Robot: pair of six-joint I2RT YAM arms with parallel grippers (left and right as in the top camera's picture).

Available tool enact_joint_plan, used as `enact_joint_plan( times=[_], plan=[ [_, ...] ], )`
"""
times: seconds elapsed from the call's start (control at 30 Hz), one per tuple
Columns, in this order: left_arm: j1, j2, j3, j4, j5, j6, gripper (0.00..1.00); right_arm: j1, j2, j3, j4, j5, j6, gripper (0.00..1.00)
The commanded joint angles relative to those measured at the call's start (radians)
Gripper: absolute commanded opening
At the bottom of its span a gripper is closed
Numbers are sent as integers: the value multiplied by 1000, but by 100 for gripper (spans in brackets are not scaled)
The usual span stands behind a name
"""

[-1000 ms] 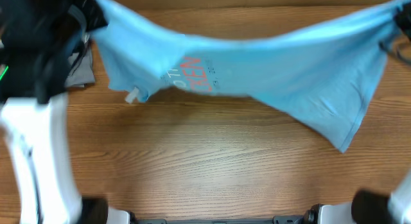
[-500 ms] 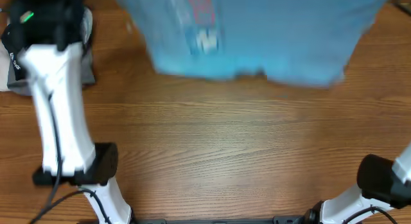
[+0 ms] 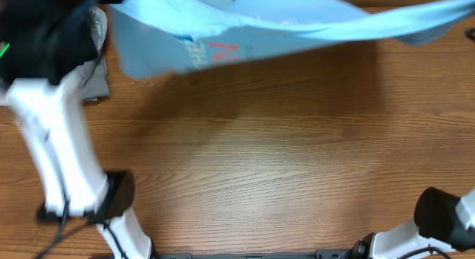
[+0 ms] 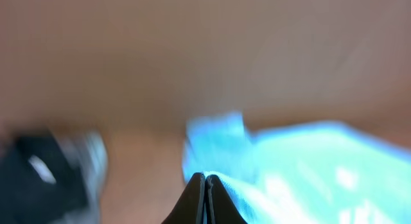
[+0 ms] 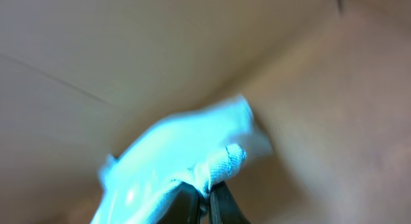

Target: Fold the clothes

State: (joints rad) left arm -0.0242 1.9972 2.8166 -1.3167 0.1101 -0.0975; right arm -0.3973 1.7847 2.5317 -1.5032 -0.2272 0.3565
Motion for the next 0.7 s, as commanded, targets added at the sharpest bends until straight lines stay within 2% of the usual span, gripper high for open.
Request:
enact_joint_plan(
  times=[0.0,0.27,0.37,0.5,0.67],
  plan=[
    [9,115,-85,-77,98,4,4,5,22,-168,-10,43,-24,4],
    [-3,195,-114,-302,150,18,4,5,5,-509,25,56,-18,4],
    [-23,183,-114,-368,229,51,4,-10,-39,-620,66,116,19,4],
    [-64,157,-114,-373,279,53,4,-49,-96,-700,80,148,33,4],
    [-165,98,-116,-373,241,35,4,-147,-126,-709,55,148,24,4]
  ],
)
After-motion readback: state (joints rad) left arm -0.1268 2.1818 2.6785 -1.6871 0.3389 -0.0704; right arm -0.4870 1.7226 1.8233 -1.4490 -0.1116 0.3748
